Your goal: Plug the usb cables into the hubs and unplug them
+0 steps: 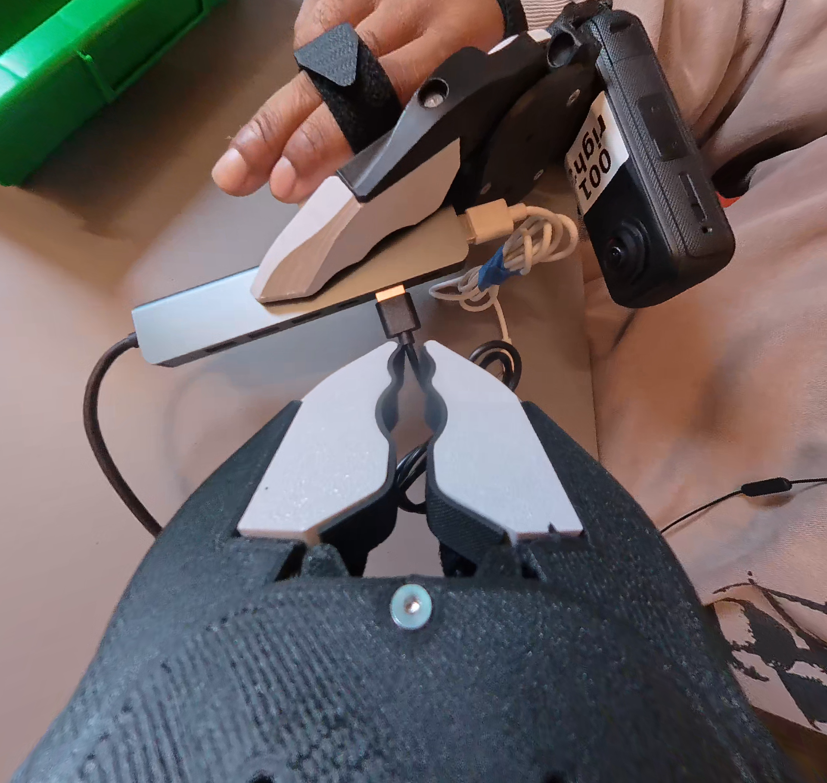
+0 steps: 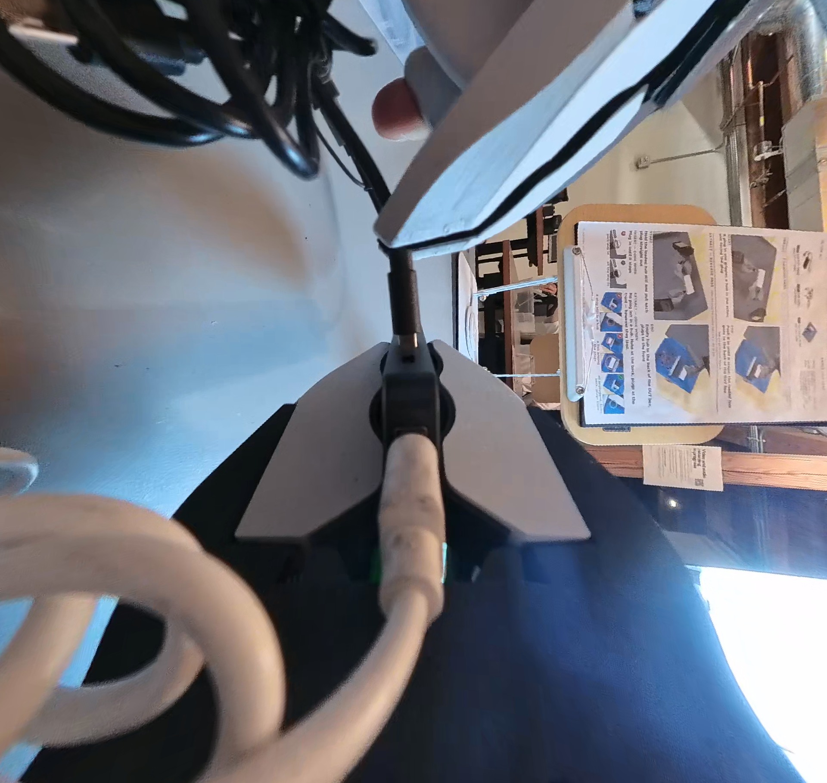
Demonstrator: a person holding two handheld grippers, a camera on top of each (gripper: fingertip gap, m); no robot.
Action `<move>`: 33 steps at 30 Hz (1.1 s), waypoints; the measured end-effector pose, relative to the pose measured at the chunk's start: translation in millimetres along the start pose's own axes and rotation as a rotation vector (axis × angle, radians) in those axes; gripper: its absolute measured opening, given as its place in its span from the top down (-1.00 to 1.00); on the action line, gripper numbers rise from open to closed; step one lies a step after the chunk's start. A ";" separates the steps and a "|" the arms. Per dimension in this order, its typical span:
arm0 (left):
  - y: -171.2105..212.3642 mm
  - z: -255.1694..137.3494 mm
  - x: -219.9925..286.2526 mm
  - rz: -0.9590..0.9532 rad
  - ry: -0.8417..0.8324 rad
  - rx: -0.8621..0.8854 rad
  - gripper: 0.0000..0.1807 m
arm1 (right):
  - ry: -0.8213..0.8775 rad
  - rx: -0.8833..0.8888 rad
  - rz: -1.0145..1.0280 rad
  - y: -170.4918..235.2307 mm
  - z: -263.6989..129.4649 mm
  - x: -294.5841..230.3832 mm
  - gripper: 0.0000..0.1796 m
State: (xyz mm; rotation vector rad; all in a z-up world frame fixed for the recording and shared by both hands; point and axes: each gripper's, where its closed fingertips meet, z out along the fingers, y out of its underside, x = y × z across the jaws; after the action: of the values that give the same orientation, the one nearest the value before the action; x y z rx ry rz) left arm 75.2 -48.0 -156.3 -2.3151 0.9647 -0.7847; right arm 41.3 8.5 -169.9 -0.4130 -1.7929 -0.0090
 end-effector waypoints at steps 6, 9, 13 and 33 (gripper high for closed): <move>-0.9 1.9 0.0 0.061 -0.053 -0.002 0.96 | 0.013 -0.002 -0.010 -0.5 -2.3 0.9 0.86; 1.7 3.0 5.7 0.067 -0.024 0.002 0.96 | 0.004 0.024 -0.016 -5.7 -4.0 -2.6 0.87; 5.6 5.6 7.1 0.073 -0.016 0.025 0.95 | -0.024 0.041 -0.017 -8.9 -3.2 -8.2 0.87; 7.3 -25.8 -37.5 0.617 -0.538 0.200 1.00 | -0.197 0.410 0.695 -38.5 -23.2 21.8 0.86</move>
State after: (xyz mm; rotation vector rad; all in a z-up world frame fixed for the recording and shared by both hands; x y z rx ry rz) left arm 32.7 -30.3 -154.4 -1.7513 1.1757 0.0013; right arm 47.8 -26.8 -135.2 -0.7318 -1.6993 0.8939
